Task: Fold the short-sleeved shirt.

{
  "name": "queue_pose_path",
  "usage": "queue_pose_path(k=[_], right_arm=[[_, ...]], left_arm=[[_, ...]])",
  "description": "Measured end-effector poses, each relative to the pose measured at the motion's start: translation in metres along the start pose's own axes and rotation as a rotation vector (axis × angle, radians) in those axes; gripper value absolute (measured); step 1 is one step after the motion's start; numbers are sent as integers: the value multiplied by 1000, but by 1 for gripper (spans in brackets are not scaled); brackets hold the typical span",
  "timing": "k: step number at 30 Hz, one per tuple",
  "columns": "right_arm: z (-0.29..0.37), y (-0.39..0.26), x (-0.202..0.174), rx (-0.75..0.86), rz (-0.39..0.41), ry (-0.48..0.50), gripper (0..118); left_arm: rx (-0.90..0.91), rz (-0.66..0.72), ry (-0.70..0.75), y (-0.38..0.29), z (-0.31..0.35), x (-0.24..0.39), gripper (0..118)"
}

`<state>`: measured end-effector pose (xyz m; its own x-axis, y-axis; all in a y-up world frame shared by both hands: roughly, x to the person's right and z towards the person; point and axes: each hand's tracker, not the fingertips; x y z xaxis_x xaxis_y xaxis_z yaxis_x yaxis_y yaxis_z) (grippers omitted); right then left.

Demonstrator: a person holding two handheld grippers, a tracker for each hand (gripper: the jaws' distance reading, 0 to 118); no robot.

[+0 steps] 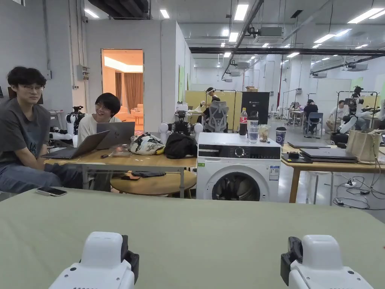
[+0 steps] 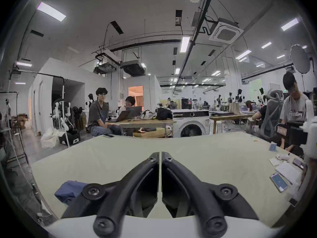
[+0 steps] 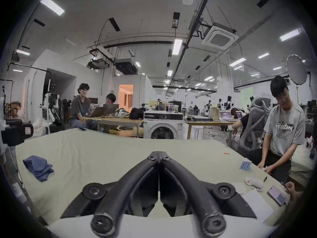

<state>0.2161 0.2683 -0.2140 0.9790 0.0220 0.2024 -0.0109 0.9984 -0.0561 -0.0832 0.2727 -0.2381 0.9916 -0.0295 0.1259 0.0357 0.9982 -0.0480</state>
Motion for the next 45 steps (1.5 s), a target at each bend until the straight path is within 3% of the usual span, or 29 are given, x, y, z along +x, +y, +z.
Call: queue_pose_path(k=[5, 7, 8, 10, 11, 12, 13, 14, 17, 23, 42, 45], right_arm=[[2, -3, 0, 1, 23, 5, 1], [6, -5, 1, -3, 45, 32, 17], [8, -5, 0, -2, 52, 42, 32], [10, -8, 0, -3, 57, 74, 93], [8, -9, -1, -24, 67, 93, 115], [6, -10, -3, -43, 83, 97, 118], [10, -13, -5, 14, 73, 74, 118], [10, -15, -7, -23, 95, 86, 118], [9, -16, -9, -26, 104, 97, 118], [13, -9, 1, -7, -26, -1, 118], [13, -5, 16, -49, -45, -43, 118], [12, -2, 19, -51, -90, -25, 118]], left_arm=[[28, -8, -5, 2, 7, -3, 0], [30, -9, -12, 4, 10, -3, 3], [32, -4, -26, 4, 13, -4, 17], [35, 13, -43, 4, 13, -4, 53], [33, 15, -42, 4, 13, -4, 71], [25, 14, -40, 4, 12, -3, 94], [19, 7, -37, 4, 11, -2, 105], [21, -3, -35, 3, 11, -1, 109], [39, -19, -32, 2, 15, 1, 109], [39, 11, -23, 4, 16, 2, 109], [32, 12, -57, 4, 18, 8, 109], [29, 15, -66, 5, 18, 8, 109]])
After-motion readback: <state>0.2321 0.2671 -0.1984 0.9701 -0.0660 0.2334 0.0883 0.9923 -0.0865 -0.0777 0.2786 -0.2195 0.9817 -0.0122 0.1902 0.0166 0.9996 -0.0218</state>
